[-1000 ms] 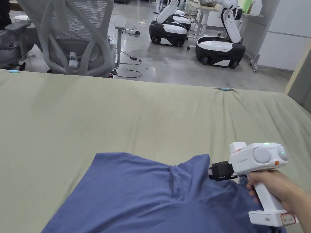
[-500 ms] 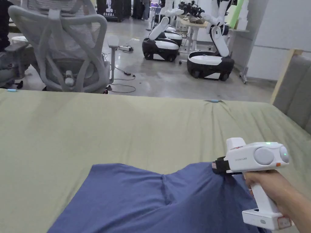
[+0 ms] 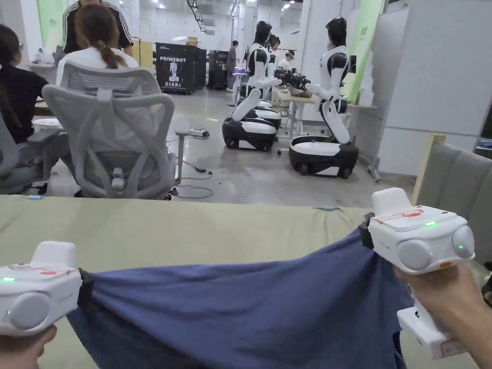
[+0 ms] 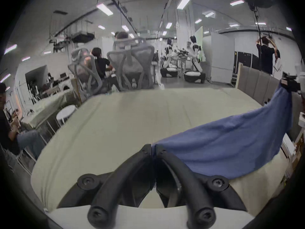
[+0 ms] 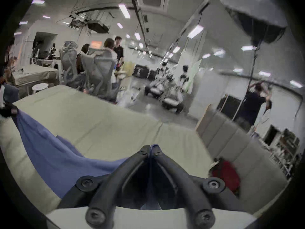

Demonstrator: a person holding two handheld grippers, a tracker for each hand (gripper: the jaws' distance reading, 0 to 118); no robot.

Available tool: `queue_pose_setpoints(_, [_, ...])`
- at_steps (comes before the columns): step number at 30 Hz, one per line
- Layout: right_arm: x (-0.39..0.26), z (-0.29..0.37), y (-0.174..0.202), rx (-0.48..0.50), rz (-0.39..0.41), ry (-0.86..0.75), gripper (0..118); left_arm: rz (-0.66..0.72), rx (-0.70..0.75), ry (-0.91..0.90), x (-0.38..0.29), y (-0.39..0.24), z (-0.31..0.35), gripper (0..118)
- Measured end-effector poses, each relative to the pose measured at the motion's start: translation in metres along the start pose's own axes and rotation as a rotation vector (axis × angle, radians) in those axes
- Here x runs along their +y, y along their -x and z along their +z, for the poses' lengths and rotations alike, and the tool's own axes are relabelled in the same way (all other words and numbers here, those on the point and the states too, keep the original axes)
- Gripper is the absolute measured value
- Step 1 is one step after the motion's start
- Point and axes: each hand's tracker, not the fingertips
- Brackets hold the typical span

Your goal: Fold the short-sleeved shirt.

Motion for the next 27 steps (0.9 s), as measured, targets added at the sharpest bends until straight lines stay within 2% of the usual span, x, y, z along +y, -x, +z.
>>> queue_pose_setpoints(7, [0.067,0.008,-0.026,-0.072,-0.014,-0.120,1,-0.059,0.076,-0.128,0.105,0.004,-0.002,2])
queue_pose_setpoints(14, [0.142,-0.007,-0.053,-0.110,-0.071,-0.197,1,-0.082,0.141,-0.194,0.196,0.017,-0.009,2])
queue_pose_setpoints(23, [0.216,-0.032,-0.063,-0.135,-0.133,-0.301,1,-0.041,0.239,-0.295,0.275,0.039,-0.029,2])
queue_pose_setpoints(27, [0.226,-0.038,-0.061,-0.135,-0.131,-0.323,1,-0.039,0.253,-0.322,0.286,0.043,-0.030,2])
